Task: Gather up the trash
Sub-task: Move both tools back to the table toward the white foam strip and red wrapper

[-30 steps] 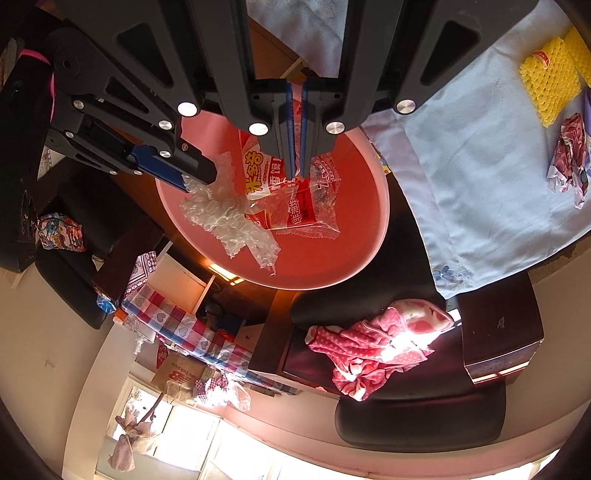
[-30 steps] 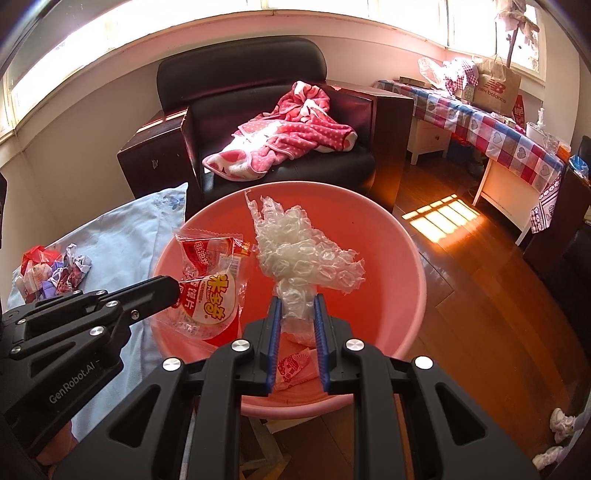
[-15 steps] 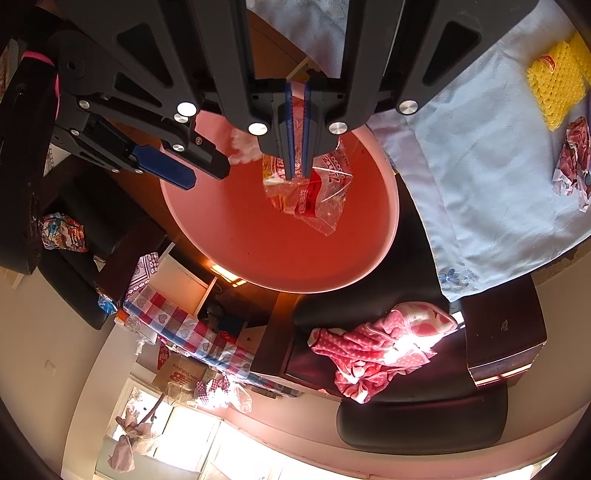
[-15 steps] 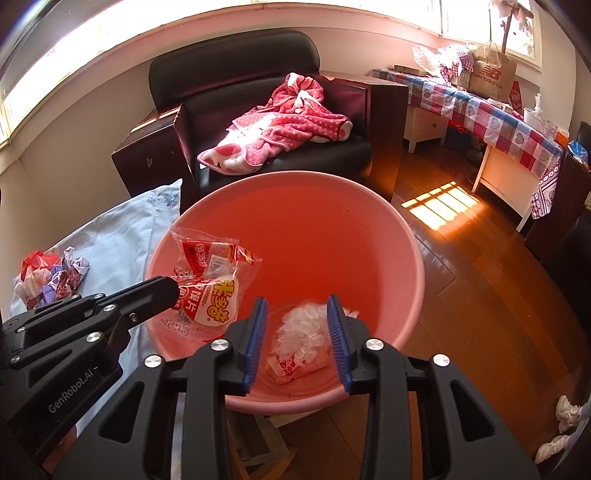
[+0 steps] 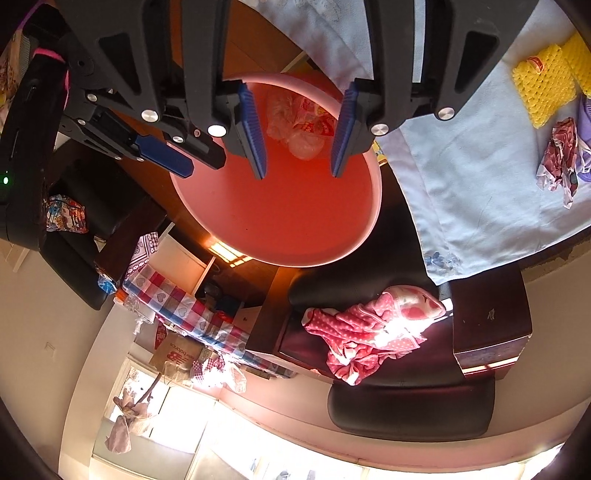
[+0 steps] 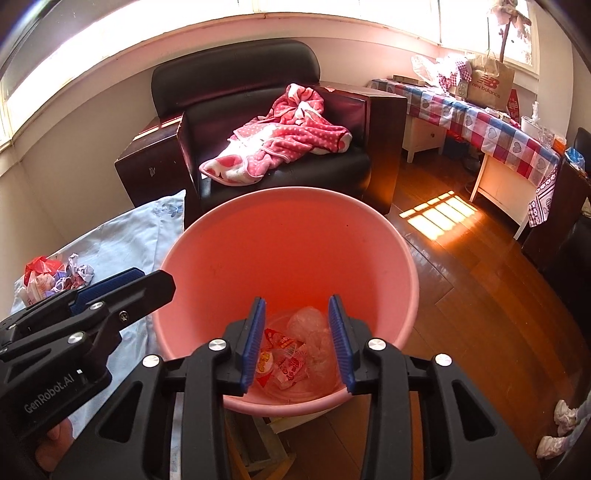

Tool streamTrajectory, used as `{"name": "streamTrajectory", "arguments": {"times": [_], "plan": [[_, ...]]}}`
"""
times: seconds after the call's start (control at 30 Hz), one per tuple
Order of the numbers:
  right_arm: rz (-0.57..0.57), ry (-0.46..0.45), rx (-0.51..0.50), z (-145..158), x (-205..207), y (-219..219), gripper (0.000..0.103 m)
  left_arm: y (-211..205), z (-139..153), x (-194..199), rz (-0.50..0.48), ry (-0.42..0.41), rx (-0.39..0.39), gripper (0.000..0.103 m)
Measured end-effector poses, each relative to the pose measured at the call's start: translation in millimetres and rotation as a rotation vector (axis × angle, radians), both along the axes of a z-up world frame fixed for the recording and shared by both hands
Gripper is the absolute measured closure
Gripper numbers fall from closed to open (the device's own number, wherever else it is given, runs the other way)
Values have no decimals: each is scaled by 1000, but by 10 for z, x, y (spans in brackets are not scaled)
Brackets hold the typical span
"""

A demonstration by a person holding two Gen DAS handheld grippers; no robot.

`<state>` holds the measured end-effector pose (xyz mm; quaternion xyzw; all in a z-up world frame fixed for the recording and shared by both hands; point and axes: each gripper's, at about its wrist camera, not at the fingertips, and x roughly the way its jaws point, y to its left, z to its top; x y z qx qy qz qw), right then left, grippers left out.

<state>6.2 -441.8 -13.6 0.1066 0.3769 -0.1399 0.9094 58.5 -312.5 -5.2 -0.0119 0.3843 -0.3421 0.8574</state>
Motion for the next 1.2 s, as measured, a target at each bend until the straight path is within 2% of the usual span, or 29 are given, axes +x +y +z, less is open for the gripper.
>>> {"name": "streamTrajectory", "arguments": {"times": [0.07, 0.43, 0.73, 0.83, 1.2], "plan": [[7, -9, 0, 21, -6, 29, 67, 52, 44, -9, 11, -7, -9, 62], [101, -79, 9, 156, 13, 310, 67, 505, 299, -88, 106, -78, -24, 56], [210, -98, 16, 209, 117, 719, 66, 1149, 413, -64, 264, -98, -20, 56], [253, -104, 28, 211, 153, 880, 60, 1409, 431, -88, 320, -106, -7, 56], [398, -97, 43, 205, 346, 1477, 60, 2382, 367, -182, 547, -108, 45, 56]]}}
